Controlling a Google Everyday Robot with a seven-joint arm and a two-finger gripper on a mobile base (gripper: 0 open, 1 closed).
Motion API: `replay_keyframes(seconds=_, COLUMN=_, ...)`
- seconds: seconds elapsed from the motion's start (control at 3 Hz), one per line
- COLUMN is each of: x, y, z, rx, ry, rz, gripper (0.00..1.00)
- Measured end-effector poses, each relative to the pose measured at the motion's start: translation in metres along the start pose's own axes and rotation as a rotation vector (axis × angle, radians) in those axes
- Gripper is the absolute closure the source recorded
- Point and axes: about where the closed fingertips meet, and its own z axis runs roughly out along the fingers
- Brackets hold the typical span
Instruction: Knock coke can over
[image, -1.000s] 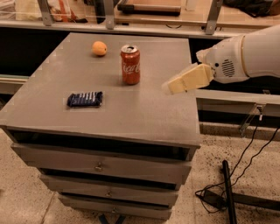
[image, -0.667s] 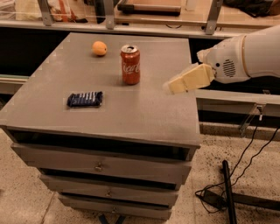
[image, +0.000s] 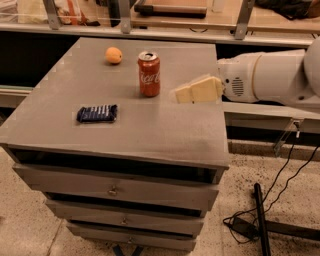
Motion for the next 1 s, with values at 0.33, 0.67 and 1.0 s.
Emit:
replay_keyframes(seconds=0.33, x=-0.011, y=-0.012, z=0.019, rx=0.079, ry=-0.1, rz=-0.004, gripper=0.0)
replay_keyframes(seconds=0.67, x=-0.02, y=-0.023, z=0.043, rx=0.129, ry=-0.172, rz=-0.024, gripper=0.0)
replay_keyframes(seconds=1.0, x=-0.021, y=-0.031, z=0.068, rx=0.148, ry=-0.215, rz=-0.031, gripper=0.0)
